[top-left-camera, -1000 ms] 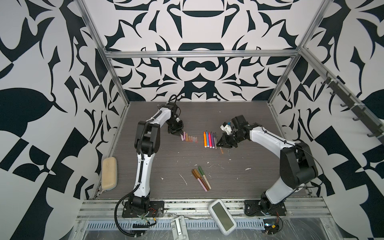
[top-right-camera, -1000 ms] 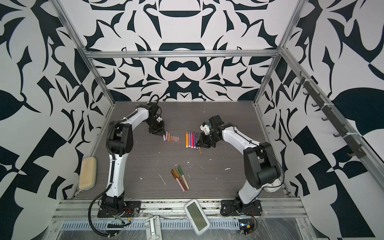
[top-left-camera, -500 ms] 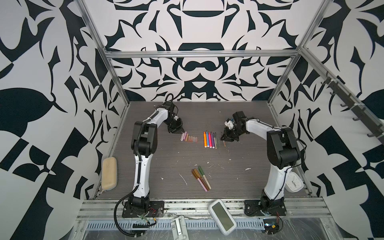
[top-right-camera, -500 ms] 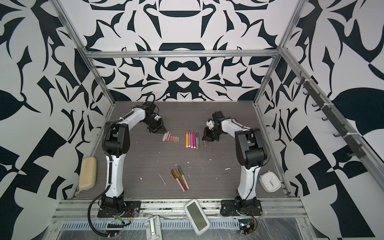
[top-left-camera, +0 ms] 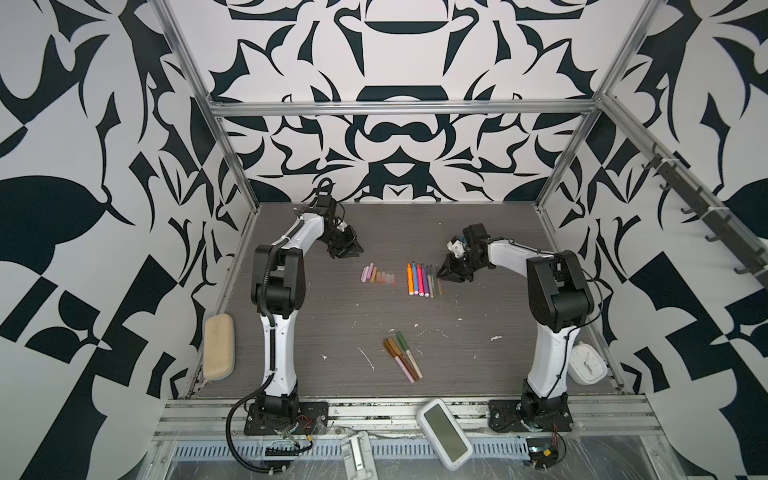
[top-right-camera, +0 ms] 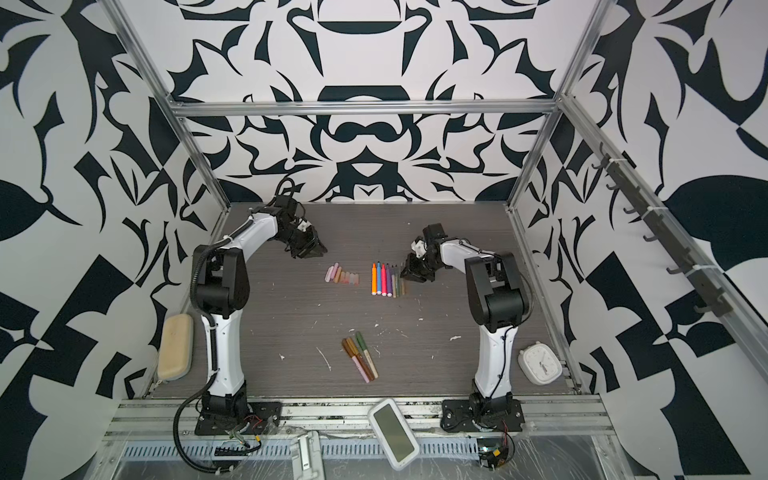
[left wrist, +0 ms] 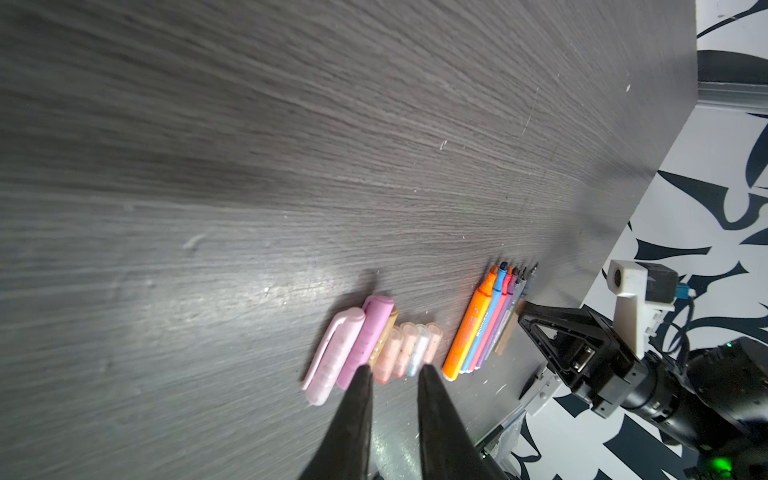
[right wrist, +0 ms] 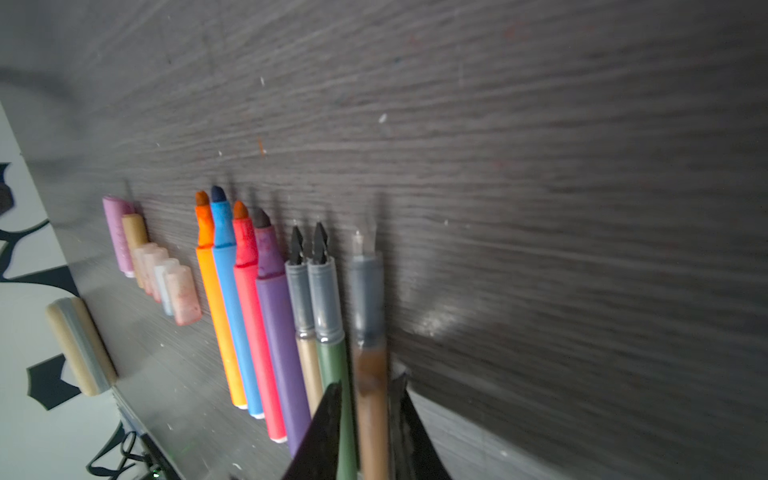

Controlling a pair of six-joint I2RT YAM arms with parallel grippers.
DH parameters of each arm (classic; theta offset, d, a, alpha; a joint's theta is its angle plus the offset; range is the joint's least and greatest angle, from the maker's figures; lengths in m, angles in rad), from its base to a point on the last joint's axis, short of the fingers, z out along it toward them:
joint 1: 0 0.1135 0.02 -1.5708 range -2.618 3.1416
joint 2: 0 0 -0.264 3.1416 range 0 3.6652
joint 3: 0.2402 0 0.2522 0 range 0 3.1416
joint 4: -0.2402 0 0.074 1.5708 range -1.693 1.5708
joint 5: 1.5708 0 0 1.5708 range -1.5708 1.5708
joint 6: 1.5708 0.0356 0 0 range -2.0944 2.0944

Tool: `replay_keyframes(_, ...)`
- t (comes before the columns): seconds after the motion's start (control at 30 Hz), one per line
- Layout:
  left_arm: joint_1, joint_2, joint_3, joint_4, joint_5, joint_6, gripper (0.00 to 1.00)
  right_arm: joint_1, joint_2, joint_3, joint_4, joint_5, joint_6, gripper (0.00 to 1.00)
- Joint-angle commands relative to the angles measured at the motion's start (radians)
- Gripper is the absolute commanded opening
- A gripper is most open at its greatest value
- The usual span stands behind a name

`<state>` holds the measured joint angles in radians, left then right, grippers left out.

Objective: Open the pen caps
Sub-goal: 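Open the right gripper to release the brown pen beside the markers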

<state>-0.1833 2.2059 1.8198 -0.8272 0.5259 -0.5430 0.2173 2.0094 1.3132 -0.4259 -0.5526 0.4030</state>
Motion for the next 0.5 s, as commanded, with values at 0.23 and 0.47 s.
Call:
replay_keyframes(0.23,0.011,-0.049,-0.031,-0.016,0.027,0.002,0.23,0.002,-0.029,-0.028,0.038,-0.027,0.015,0.33)
replay_keyframes(0.47,0.015,-0.087,-0.085,0.034,0.033,-0.020,0.23,0.002,-0.134,-0.087,0.023,0.007,-0.012,0.33)
